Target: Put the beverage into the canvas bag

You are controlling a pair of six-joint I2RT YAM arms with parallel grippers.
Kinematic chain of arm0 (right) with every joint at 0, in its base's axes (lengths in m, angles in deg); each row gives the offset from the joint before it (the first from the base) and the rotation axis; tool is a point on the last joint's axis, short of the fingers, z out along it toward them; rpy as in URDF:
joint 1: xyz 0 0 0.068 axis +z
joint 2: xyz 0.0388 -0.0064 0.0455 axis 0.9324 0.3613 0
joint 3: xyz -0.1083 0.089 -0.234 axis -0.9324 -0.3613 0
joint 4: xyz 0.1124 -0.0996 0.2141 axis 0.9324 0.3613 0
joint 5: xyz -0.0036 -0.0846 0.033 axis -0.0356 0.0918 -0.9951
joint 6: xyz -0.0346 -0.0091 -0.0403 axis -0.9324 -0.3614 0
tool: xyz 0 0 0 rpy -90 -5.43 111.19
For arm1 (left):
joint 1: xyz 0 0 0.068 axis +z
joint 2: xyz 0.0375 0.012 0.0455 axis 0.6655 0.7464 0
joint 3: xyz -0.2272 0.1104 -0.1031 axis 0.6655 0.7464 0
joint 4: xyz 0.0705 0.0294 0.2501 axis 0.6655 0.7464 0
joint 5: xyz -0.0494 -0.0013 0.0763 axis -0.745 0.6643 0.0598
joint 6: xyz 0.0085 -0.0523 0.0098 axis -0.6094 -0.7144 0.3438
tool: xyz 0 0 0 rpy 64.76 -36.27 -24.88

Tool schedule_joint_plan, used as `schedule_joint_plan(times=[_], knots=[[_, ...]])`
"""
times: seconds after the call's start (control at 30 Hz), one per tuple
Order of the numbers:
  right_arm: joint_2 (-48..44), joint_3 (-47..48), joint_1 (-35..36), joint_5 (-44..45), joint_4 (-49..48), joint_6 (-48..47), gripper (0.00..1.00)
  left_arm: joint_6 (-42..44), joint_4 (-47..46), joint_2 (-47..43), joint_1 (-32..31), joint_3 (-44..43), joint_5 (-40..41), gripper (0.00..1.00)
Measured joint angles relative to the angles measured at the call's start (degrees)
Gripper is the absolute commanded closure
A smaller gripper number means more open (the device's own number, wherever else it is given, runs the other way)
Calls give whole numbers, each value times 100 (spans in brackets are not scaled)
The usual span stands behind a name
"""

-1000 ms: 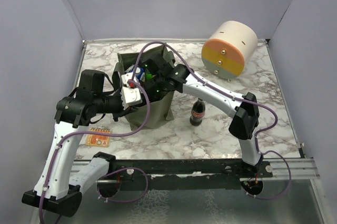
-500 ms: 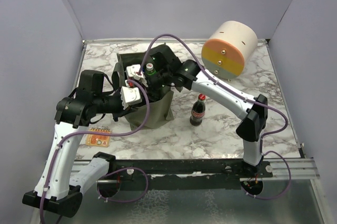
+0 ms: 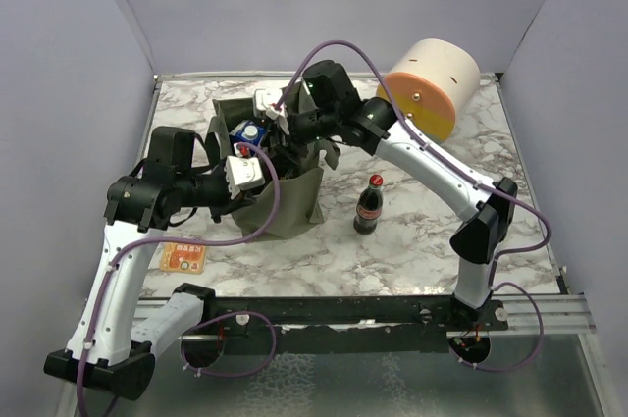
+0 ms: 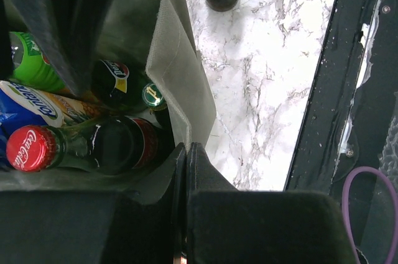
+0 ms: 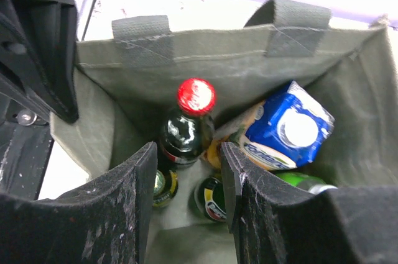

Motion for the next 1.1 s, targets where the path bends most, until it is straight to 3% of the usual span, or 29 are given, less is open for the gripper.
schedule_joint_plan(times=[0.17,0.3,0.63,0.8,0.93,1.1], knots=[[-105,13,-295,92,-37,201,54,-109,-68,57,68,-15,-4,100],[-466,-94,-557,267,-55,302,52,-221,-131,144,118,-85,-2,93],[-2079,-1213,-1200,1038,-114,398,48,-492,-166,291,151,-245,2,63],[-2771,-2129,-1449,1462,50,457,37,-632,-155,374,201,-457,37,50],[-3134,-2592,-1604,1593,236,579,18,-732,-162,374,260,-625,48,42],[-3554,-3016,-1851,1596,446,645,11,-1117,-358,474,588,-1047,13,34]])
